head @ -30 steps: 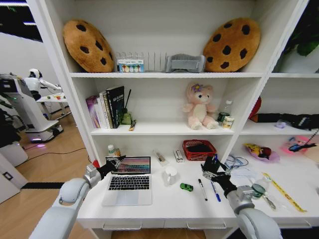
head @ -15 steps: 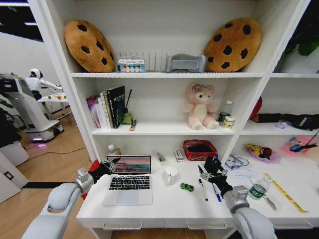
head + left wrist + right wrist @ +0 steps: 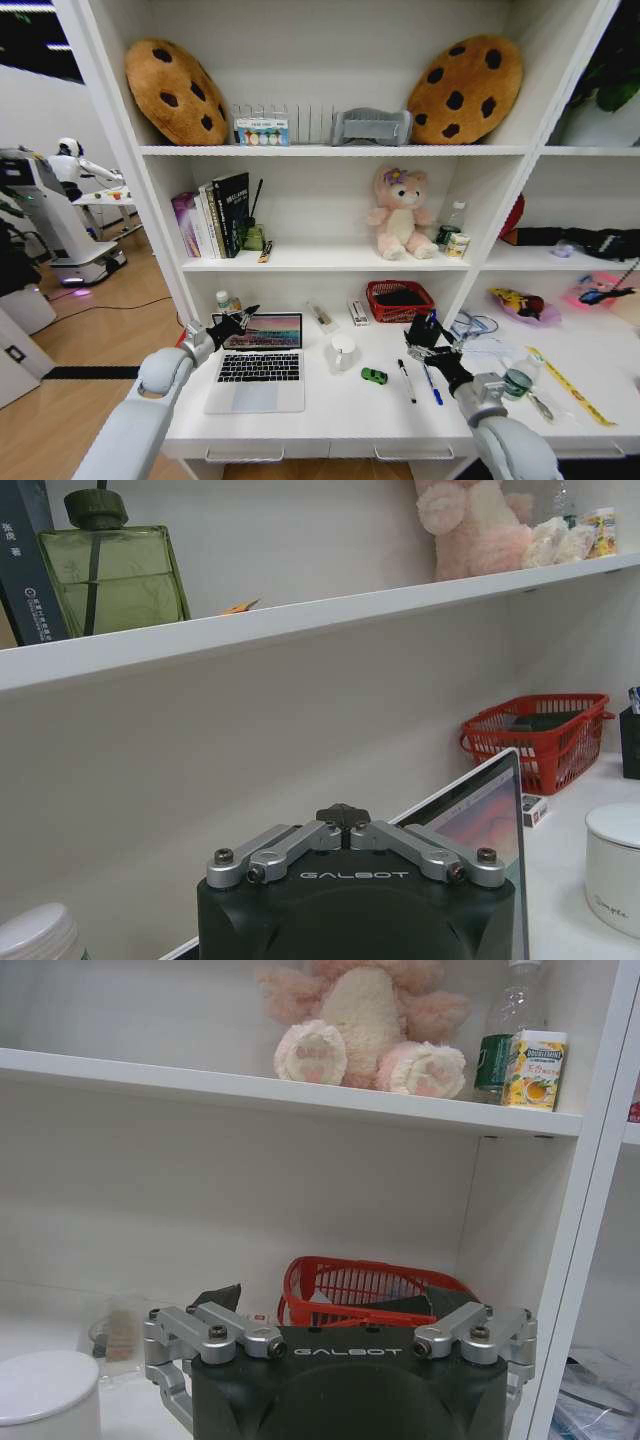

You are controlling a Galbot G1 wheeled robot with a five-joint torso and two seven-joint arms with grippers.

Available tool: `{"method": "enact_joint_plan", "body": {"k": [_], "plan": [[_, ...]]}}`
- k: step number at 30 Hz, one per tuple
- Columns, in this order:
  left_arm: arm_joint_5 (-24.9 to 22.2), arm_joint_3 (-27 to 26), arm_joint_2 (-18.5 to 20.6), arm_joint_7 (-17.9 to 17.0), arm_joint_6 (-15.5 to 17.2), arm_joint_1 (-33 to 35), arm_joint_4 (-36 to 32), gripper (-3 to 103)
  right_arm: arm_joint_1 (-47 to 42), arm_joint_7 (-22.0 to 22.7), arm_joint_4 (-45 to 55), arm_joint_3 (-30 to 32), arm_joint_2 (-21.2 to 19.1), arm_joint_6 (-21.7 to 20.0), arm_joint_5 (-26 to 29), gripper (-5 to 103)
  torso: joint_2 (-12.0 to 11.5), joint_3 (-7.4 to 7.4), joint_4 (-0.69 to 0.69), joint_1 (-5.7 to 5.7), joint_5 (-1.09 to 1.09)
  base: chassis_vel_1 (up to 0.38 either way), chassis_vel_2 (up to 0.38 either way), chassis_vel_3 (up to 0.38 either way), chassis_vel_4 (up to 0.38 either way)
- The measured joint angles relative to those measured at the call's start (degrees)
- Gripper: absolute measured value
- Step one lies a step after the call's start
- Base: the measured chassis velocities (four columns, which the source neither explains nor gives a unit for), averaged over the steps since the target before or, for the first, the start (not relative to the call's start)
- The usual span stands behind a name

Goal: Organize the objects on the table.

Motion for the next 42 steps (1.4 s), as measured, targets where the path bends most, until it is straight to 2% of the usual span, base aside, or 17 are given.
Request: {"method": "enact_joint_plan", "body": {"k": [7,14,15,19,21,25,28,31,35,37,42], "plan": [[1.1,-1.5,1.0,2.1,-1.0,2.1,-1.0,0,0.5,-0.1,-0.4,-0.8,0.2,0.0,-0.7,100,0.0,-0.01,0.0,0.0,0.01,0.0,0.0,0.0,0.0],[2.7,-5.1,2.1,6.8,-2.2,6.9,-4.4,0,1.1,-0.1,-0.6,-1.4,-0.2,-0.3,-1.0,100,0.0,-0.01,0.01,0.0,0.0,0.0,0.0,0.0,0.0],[3.0,-6.3,2.5,8.8,-2.6,8.4,-5.4,0,1.1,-0.1,-0.6,-1.8,-0.2,-0.3,-1.4,100,0.0,-0.01,0.01,-0.01,0.0,0.0,0.0,0.0,0.0],[3.3,-7.7,3.0,10.9,-2.5,10.0,-6.6,0,1.3,-0.1,-0.7,-2.1,0.0,-0.4,-1.9,100,0.0,0.01,0.03,0.0,-0.06,0.0,0.0,0.0,0.0],[2.7,-9.0,3.4,12.8,-2.5,10.6,-7.6,0,1.4,-0.2,-0.8,-2.3,0.0,-0.6,-2.1,100,0.0,0.0,0.01,0.0,0.01,0.0,0.0,0.0,0.0],[2.1,-9.9,3.6,13.1,-2.7,11.0,-8.0,0,1.6,-0.2,-0.9,-2.3,-0.1,-0.7,-2.1,100,0.0,0.01,0.0,0.0,-0.02,0.0,0.0,0.0,0.0],[1.1,-10.0,3.3,11.9,-2.6,10.7,-8.0,0,1.7,-0.2,-1.2,-2.3,-0.1,-0.8,-2.1,100,0.0,0.01,0.01,0.0,-0.01,0.0,0.0,0.0,0.0],[0.8,-8.9,2.6,10.1,-2.3,8.6,-6.6,0,1.7,-0.2,-1.5,-2.5,-0.1,-0.8,-2.2,100,0.0,0.0,0.0,0.0,0.0,0.0,0.0,0.0,0.0],[1.2,-7.2,2.2,9.7,-2.2,7.0,-5.1,0,1.8,-0.2,-1.6,-2.5,-0.1,-0.8,-2.2,100,0.0,0.0,-0.01,0.0,-0.01,0.0,0.0,0.0,0.0],[2.8,-5.5,2.2,10.9,-2.3,6.1,-3.9,0,2.1,-0.2,-1.7,-2.4,-0.4,-0.8,-2.0,100,0.0,0.01,-0.01,0.01,-0.01,0.0,0.0,0.0,0.0],[3.3,-5.3,3.1,13.1,-2.8,7.2,-4.1,0,2.2,-0.1,-2.0,-2.2,-0.5,-0.8,-2.0,100,0.0,0.0,0.0,0.0,0.0,0.0,0.0,0.0,0.0]]}}
